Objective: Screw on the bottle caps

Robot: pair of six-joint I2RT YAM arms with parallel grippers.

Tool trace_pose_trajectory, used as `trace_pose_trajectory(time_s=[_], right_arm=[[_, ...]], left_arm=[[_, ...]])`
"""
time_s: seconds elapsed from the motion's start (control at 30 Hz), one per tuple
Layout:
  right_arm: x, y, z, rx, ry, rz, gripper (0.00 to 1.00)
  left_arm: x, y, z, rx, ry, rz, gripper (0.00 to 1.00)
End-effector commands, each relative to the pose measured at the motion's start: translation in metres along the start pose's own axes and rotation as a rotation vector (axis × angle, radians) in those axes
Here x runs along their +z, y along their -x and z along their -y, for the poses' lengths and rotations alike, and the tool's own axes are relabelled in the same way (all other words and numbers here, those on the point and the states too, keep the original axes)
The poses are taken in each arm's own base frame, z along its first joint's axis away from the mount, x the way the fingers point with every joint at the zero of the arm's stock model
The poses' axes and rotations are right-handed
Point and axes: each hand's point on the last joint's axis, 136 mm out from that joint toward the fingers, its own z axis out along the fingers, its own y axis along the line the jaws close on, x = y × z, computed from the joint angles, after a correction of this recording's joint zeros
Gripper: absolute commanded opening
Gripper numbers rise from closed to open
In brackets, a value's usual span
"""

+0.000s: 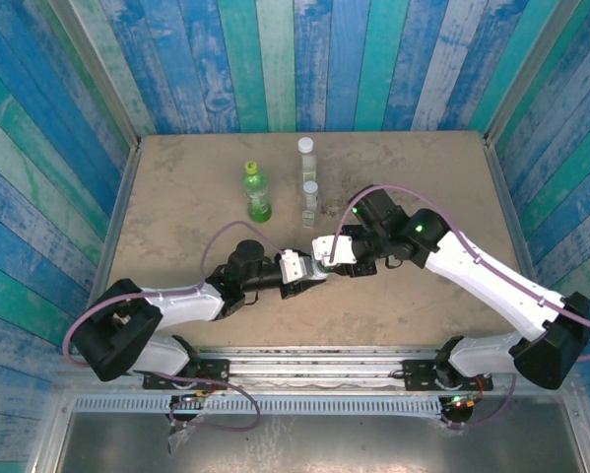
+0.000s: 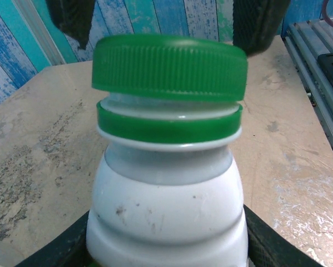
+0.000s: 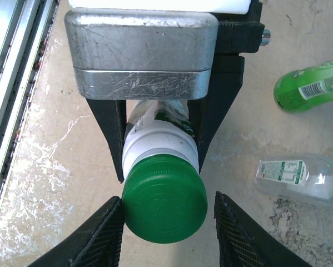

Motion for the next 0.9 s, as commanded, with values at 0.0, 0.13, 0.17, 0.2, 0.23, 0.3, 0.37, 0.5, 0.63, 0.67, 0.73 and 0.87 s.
trace_pose_trajectory(time_s=[0.0, 0.13, 0.17, 0.2, 0.23, 0.3, 0.37, 0.5, 0.63, 0.67, 0.73, 0.87], right_arm=[[0.003, 0.001, -0.004, 0.001, 0.030, 0.004, 0.48], [0.005, 0.000, -0.006, 0.001, 0.048, -0.001, 0.48], [0.005, 0.000, -0.007, 0.001, 0.051, -0.002, 0.47], [0.005, 0.000, -0.007, 0.003, 0.054, -0.003, 0.47], [0.006, -0.001, -0.008, 0.005, 0.058, -0.005, 0.47], [0.007, -0.001, -0.007, 0.005, 0.059, -0.010, 0.45], [0.006, -0.001, -0.006, 0.009, 0.056, -0.013, 0.42], [0.006, 0.000, -0.004, 0.028, 0.052, -0.015, 0.38], [0.005, 0.002, 0.000, 0.136, 0.038, -0.011, 0.36], [0.006, 0.002, 0.001, 0.202, 0.029, -0.006, 0.34], [0.011, 0.000, 0.012, 0.413, -0.034, 0.000, 0.27], [0.014, -0.011, 0.028, 0.866, -0.151, 0.004, 0.16]], left_arm=[[-0.005, 0.028, -0.003, 0.058, 0.008, 0.080, 0.45], [-0.005, 0.028, -0.004, 0.057, 0.008, 0.079, 0.45], [-0.005, 0.029, -0.003, 0.058, 0.007, 0.079, 0.45], [-0.005, 0.028, -0.003, 0.057, 0.008, 0.078, 0.45], [-0.005, 0.028, -0.003, 0.057, 0.007, 0.078, 0.45], [-0.004, 0.027, -0.004, 0.056, 0.008, 0.074, 0.45], [-0.004, 0.027, -0.004, 0.055, 0.006, 0.072, 0.45], [-0.004, 0.027, -0.004, 0.056, 0.008, 0.073, 0.45], [-0.005, 0.028, -0.006, 0.055, 0.024, 0.075, 0.45], [-0.005, 0.028, -0.007, 0.055, 0.029, 0.076, 0.45], [-0.005, 0.028, -0.008, 0.056, 0.035, 0.075, 0.45], [-0.004, 0.026, -0.008, 0.054, 0.034, 0.070, 0.45]])
